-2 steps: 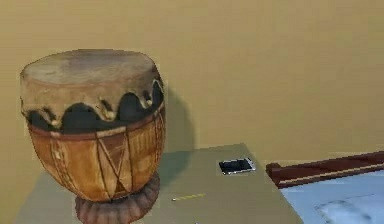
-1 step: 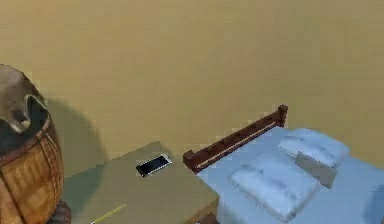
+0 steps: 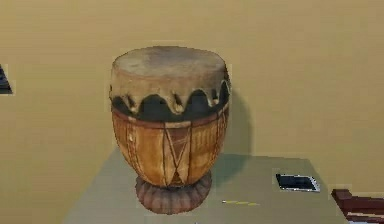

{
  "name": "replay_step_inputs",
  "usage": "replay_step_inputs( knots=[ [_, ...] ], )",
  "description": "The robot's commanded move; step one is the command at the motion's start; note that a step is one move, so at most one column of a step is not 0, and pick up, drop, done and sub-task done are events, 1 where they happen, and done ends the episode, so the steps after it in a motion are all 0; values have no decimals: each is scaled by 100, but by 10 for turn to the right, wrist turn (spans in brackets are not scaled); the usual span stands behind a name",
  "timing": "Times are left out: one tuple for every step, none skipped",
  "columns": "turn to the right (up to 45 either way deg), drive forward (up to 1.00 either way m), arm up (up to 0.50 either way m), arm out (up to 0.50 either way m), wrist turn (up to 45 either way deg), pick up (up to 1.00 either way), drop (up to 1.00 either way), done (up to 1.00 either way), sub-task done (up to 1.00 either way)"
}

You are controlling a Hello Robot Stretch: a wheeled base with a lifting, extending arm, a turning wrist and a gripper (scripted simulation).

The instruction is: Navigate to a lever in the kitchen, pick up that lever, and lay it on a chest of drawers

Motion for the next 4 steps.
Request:
replay_step_inputs(
  knots=[
    [-210, 0, 0, 0, 0, 0, 0, 0, 0],
    [450, 0, 0, 0, 0, 0, 0, 0, 0],
    [330, 0, 0, 0, 0, 0, 0, 0, 0],
    [0, 25, 0, 0, 0, 0, 0, 0, 0]
  ],
)
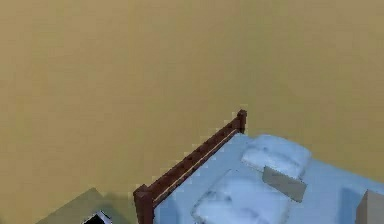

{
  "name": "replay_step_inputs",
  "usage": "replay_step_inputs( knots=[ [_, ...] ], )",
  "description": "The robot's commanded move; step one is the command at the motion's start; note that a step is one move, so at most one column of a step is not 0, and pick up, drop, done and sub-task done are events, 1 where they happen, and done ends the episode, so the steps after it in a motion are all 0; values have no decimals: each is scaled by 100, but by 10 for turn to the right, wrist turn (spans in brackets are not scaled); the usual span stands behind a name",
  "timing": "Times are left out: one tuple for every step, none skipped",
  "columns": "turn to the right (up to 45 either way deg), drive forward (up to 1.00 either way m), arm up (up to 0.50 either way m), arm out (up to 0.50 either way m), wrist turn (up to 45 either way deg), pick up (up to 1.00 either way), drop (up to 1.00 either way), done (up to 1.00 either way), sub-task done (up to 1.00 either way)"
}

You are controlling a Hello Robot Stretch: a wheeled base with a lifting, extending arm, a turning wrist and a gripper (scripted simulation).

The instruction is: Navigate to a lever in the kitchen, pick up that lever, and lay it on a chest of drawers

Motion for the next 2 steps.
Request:
replay_step_inputs(
  knots=[
    [-450, 0, 0, 0, 0, 0, 0, 0, 0],
    [-450, 0, 0, 0, 0, 0, 0, 0, 0]
  ],
)
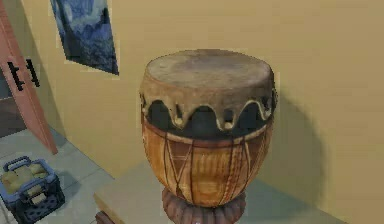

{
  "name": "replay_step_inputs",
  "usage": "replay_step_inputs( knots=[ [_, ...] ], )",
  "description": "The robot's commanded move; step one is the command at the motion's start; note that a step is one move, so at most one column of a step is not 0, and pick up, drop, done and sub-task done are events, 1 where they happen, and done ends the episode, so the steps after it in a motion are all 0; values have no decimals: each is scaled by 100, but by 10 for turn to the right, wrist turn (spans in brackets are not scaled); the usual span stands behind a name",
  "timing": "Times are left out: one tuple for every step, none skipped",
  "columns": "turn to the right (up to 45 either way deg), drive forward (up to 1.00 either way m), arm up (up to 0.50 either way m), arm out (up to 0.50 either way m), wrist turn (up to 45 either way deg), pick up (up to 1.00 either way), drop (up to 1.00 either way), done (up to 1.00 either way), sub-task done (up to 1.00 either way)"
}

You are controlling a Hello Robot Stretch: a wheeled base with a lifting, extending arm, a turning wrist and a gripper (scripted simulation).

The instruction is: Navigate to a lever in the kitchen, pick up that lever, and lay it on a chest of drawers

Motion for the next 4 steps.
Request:
replay_step_inputs(
  knots=[
    [-210, 0, 0, 0, 0, 0, 0, 0, 0],
    [-30, 0, 0, 0, 0, 0, 0, 0, 0],
    [0, 0, 0, 12, 0, 0, 0, 0, 0],
    [0, 0, 0, 0, 390, 0, 0, 0, 0]
  ],
)
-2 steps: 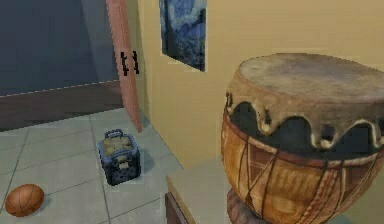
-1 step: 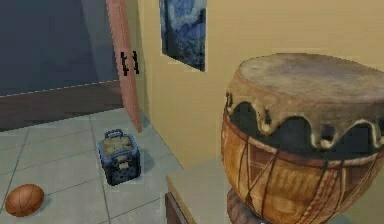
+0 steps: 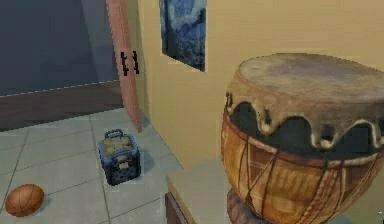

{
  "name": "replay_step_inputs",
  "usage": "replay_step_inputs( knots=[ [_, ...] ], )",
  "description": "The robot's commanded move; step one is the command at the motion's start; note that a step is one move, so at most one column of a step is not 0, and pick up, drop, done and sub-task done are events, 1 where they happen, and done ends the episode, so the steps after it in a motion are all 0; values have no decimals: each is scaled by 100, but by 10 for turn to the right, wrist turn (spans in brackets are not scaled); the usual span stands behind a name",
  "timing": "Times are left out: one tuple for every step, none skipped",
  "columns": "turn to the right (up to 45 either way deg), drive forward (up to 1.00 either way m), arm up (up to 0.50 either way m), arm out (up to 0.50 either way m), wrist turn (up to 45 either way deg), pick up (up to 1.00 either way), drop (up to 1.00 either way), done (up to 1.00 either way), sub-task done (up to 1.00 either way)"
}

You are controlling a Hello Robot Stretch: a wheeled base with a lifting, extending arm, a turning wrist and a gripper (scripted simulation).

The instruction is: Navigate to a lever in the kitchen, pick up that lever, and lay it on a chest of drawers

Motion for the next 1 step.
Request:
replay_step_inputs(
  knots=[
    [0, 0, -26, 0, 0, 0, 0, 0, 0]
  ],
)
